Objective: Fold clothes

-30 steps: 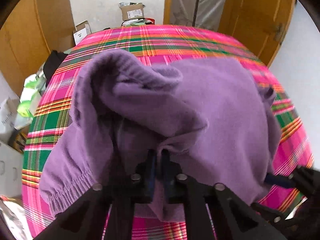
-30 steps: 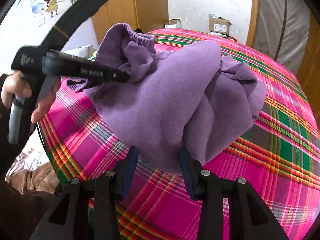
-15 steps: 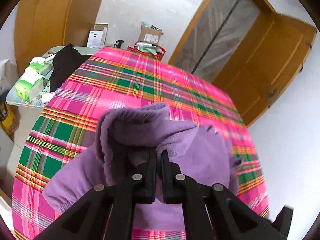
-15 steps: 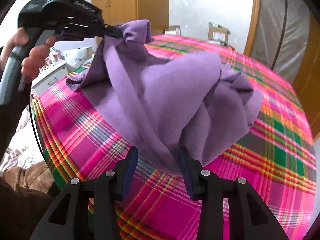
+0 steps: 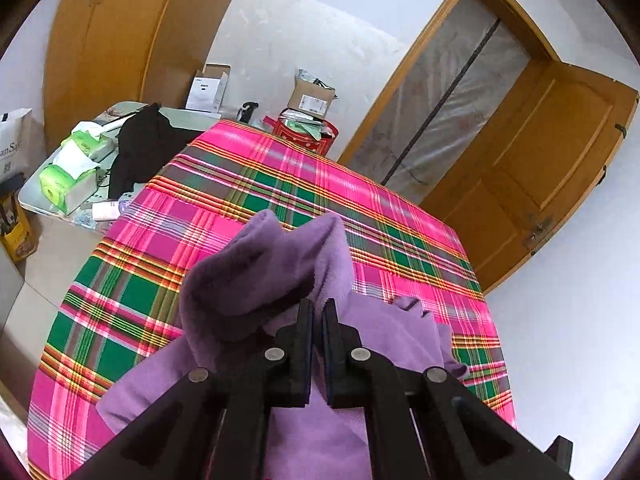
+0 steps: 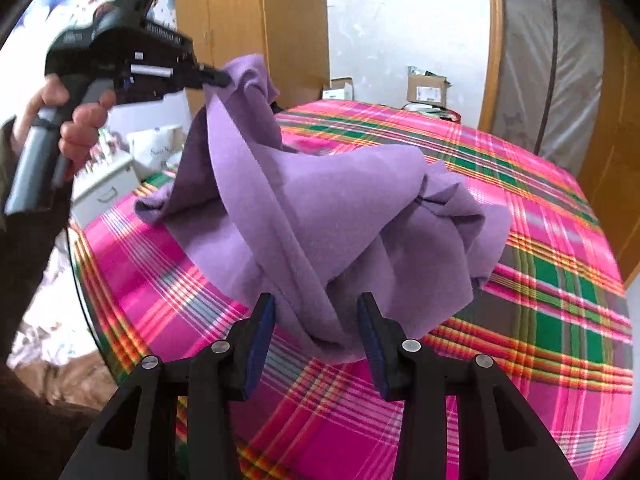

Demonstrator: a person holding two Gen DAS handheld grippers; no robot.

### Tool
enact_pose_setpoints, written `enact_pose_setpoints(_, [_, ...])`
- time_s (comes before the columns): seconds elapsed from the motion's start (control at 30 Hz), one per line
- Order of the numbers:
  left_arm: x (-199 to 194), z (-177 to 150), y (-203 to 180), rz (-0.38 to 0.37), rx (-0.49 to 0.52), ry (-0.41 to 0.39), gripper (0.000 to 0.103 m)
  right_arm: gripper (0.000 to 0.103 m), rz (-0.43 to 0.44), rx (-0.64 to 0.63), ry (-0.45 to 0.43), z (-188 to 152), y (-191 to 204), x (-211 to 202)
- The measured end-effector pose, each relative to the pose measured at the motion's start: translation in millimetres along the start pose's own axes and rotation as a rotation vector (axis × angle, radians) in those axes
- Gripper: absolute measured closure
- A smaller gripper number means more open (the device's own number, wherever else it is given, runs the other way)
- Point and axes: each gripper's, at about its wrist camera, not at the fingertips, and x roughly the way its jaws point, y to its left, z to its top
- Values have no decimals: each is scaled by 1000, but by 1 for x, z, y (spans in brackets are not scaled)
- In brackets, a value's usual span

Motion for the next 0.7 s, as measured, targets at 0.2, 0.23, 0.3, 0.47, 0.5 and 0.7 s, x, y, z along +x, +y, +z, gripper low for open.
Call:
enact_pose_setpoints(0.2, [-5,8,3,-7,-20,-26,99,59,12,-14,-18,14,7,-1])
enact_pose_setpoints(0.23, [-7,9,3,-4,-20,-34,99,59,27,-6,-18,15,7,0])
enact_pose_setpoints(0.3, [-11,11,5,-2,-22,-52,99,59,64,33,-41,18,4,-4])
enact_pose_setpoints(0.47, [-10,13,9,7,-32,-55,99,59,87,38,-25,21,2,1])
enact_pose_setpoints(0.5, [-9,13,10,16,-29,-55,99,59,105,51,-27,22,1,-1])
enact_pose_setpoints(0.7, [-13,17,15,6,-52,-69,99,59,130,78,-49,34,-4,-10])
